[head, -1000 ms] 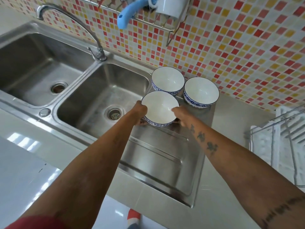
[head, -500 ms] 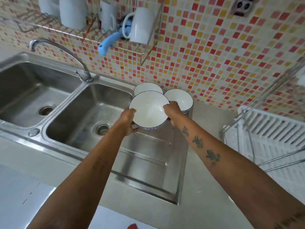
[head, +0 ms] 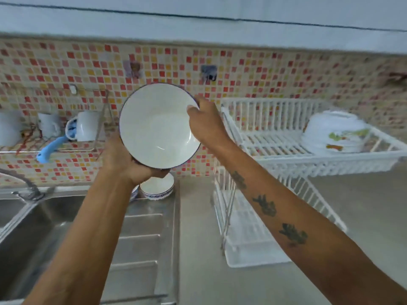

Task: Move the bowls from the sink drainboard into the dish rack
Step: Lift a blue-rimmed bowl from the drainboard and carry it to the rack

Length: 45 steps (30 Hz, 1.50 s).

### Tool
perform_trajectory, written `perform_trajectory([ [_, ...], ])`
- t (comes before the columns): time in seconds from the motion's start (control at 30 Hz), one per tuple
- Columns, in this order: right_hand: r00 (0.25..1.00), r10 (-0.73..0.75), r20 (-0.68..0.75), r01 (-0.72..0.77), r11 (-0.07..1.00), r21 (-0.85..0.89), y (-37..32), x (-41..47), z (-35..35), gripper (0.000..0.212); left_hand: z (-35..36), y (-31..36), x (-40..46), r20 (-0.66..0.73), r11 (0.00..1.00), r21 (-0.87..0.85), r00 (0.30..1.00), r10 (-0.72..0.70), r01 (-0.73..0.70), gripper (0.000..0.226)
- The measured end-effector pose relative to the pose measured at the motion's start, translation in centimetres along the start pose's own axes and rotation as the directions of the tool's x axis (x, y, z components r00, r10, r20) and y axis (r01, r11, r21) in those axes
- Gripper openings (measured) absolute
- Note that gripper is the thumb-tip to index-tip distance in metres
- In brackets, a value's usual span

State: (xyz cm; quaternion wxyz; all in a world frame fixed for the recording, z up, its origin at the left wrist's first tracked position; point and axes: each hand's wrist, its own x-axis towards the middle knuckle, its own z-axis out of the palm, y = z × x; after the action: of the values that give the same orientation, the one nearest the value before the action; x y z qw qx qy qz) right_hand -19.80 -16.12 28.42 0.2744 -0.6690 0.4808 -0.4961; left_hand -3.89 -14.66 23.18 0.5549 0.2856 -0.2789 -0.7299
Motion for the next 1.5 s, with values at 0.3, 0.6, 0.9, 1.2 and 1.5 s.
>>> perform_trajectory([
  [0.3,0.966,-0.057,-0.252,0.063,0.998,0.017,-0.1,-3.0,-15.3,0.032,14.2,-3.9,0.4,0.331,0.965,0.207,0.916,-0.226,0.163,0.060],
  [0.6,0.993,0.094,-0.069,-0.076,0.970,0.231,4.9,-2.2,-24.0,0.051,21.1,-7.6,4.3,0.175,0.856,0.502,0.984,0.044,-0.127,0.051],
  [0.9,0.934,0.356,-0.016,-0.354,0.932,0.074,10.2,0.7,-24.3,0.064,19.4,-11.3,8.6,0.398,0.201,0.855,0.854,0.336,-0.478,0.054],
  [1.2,0.911,0.413,-0.013,-0.413,0.910,-0.026,13.6,2.2,-22.8,0.040,19.0,-13.0,10.5,0.459,-0.248,0.882,0.850,0.259,-0.401,0.060],
  [1.5,0.899,0.438,0.001,-0.437,0.897,-0.068,14.2,2.5,-22.5,0.042,18.5,-13.7,10.3,0.503,-0.402,0.819,0.849,0.160,-0.409,0.057],
])
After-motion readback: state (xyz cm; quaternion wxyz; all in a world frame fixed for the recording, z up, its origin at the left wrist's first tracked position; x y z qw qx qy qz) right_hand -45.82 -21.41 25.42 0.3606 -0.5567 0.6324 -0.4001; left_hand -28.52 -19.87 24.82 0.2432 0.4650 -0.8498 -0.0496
